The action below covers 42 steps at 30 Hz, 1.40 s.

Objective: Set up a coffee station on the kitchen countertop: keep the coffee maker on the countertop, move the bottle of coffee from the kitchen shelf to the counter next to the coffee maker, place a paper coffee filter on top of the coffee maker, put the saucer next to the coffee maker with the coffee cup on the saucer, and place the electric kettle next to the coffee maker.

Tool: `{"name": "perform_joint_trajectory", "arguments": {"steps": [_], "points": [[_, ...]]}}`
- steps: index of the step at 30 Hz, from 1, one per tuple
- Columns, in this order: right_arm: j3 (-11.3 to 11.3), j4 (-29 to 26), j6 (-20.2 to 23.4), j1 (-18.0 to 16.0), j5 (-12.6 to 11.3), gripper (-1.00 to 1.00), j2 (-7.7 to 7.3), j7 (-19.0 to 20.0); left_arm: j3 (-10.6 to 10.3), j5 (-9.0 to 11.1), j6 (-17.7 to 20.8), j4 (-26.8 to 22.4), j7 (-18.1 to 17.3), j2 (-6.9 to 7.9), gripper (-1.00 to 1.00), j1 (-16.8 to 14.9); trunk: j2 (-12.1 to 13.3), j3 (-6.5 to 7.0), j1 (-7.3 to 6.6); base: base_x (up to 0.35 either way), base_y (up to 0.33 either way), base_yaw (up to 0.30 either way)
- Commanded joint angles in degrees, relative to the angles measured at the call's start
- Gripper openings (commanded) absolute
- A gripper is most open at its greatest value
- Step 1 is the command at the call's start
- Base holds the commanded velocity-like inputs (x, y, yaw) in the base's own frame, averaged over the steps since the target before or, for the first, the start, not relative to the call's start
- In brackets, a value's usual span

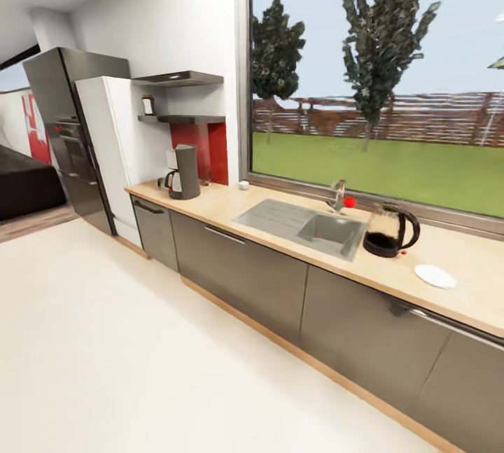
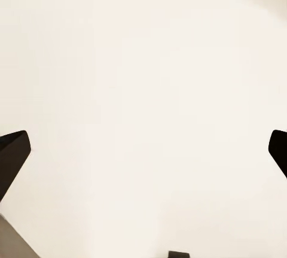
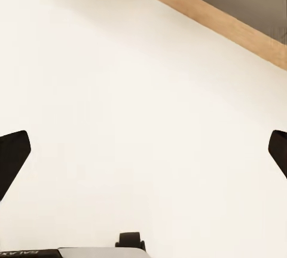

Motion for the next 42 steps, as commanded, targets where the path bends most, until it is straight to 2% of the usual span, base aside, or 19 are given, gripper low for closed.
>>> {"name": "perform_joint_trajectory", "arguments": {"steps": [1, 42], "points": [[-0.12, 0.03, -0.18, 0.0, 0.07, 1.0, 0.01, 0.03, 0.12, 0.13, -0.19, 0.08, -0.02, 0.07, 1.0, -0.04, -0.03, -0.02, 0.05, 0.338, 0.0, 0.277], [-0.12, 0.06, -0.11, 0.0, 0.08, 1.0, 0.01, 0.05, 0.14, 0.13, -0.27, 0.08, -0.02, 0.37, 1.0, -0.04, -0.03, -0.02, 0.05, 0.338, 0.0, 0.276]]}}
